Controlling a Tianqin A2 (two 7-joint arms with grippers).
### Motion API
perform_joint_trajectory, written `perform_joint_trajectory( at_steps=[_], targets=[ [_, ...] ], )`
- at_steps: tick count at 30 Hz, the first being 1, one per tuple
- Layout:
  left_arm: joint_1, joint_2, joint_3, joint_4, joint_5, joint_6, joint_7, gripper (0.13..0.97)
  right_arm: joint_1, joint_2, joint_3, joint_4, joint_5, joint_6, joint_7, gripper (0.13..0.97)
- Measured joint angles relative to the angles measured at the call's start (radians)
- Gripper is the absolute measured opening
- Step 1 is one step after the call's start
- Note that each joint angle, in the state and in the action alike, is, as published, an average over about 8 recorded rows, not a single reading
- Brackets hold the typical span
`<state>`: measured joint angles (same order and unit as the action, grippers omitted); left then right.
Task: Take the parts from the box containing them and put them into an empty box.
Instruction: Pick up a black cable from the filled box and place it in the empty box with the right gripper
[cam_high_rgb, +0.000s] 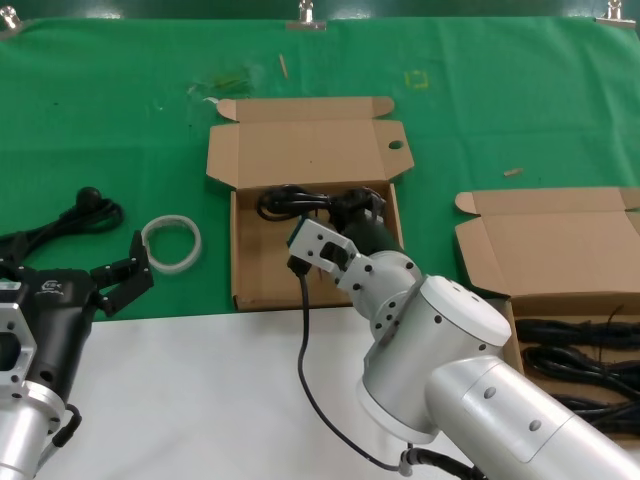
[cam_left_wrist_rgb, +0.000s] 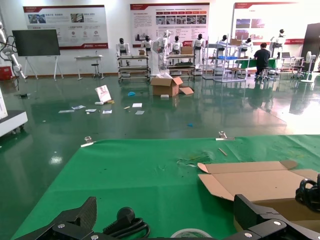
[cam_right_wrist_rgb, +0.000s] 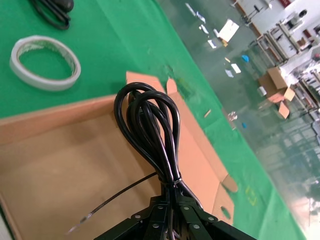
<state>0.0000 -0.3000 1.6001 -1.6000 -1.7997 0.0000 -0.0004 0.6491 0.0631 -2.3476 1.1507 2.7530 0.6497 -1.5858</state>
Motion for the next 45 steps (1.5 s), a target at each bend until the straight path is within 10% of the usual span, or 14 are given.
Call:
perform_joint_trajectory(
  at_steps=[28,45],
  targets=[
    [0.0,0.0,0.0,0.0,0.0,0.0,0.0,0.966,-0.009,0.0,0.021,-0.042,0.0,-0.035,0.056,0.225],
    [0.0,0.0,0.0,0.0,0.0,0.0,0.0,0.966,-0.055,0.0,0.073,-0.007,-0.068,-0.079,0.166,0.561]
  ],
)
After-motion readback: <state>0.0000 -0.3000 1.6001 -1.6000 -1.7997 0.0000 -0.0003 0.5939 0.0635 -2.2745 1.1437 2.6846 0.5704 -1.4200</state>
